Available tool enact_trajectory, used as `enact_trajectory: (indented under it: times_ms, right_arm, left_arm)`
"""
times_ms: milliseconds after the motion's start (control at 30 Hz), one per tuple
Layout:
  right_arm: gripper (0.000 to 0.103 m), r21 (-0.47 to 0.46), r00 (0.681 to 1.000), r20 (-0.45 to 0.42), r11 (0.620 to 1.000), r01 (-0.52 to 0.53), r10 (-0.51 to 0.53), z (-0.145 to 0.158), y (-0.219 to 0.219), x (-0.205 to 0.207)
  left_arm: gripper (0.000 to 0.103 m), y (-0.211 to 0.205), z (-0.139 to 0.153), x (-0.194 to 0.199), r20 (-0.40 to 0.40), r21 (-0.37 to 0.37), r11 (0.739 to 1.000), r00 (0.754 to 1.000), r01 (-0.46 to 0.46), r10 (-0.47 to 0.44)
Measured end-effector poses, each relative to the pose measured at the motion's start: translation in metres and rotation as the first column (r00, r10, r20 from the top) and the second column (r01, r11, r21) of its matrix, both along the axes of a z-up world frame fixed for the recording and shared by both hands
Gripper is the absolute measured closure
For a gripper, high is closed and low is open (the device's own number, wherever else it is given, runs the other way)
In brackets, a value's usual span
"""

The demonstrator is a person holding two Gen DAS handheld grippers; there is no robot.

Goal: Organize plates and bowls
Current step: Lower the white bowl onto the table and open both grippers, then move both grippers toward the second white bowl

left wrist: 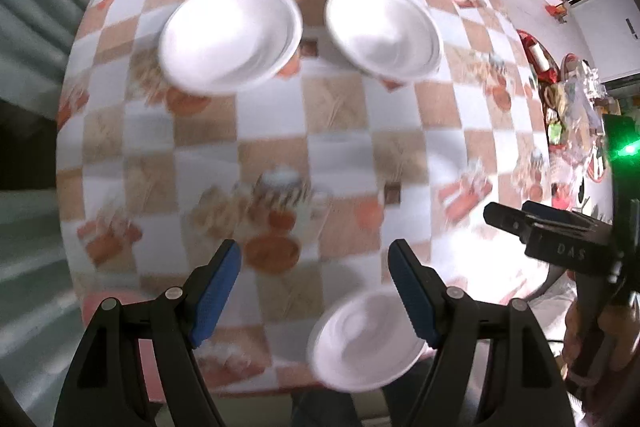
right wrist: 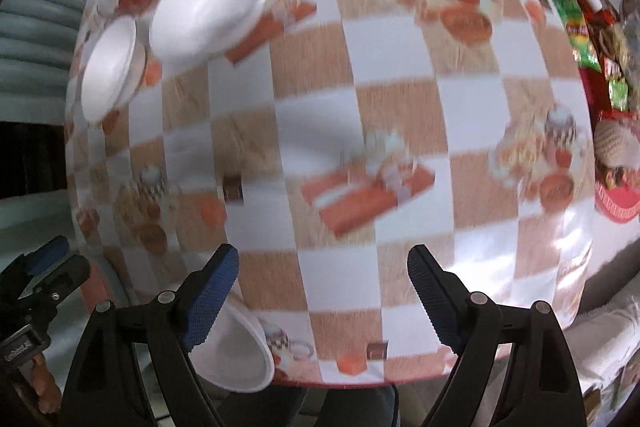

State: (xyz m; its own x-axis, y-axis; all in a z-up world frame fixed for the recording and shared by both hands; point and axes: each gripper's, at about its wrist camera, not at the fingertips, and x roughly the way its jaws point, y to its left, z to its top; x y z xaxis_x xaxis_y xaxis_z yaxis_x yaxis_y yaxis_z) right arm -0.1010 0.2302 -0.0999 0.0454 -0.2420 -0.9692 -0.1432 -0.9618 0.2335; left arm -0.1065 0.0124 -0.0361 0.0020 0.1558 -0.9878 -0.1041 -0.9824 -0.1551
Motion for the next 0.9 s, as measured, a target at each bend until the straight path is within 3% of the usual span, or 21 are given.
enact_trajectory:
  times_ms: [133,400,767,900]
  right_arm:
    - [0.016,0.020,0.999,-0.038,1.000,-0.010,0.010,0.011,0.008,-0.032]
    - [0.016,0.032,0.995,-0.101,0.999,-0.017,0.020,0.006,0.004,-0.093]
    - [0.016,0.041,0.991,-0.123,0.998,-0.045,0.049,-0.017,-0.006,-0.154]
    - [0.015,0.036,0.991,-0.118,0.997,-0.065,0.069,-0.025,-0.010,-0.166]
  left_arm:
    - [0.024,0.016,-0.003,-0.032,-0.049,-0.040,0.999,0.999,-0.004,0.002]
    - [0.024,0.033,-0.032,-0.087,-0.025,-0.004,0.992,0.992,-0.123,0.123]
    - [0.024,0.040,-0.080,-0.111,0.051,0.047,0.950,0.950,-0.309,0.307]
    - [0.024,0.038,-0.090,-0.115,0.029,0.054,0.938,0.940,-0.342,0.341]
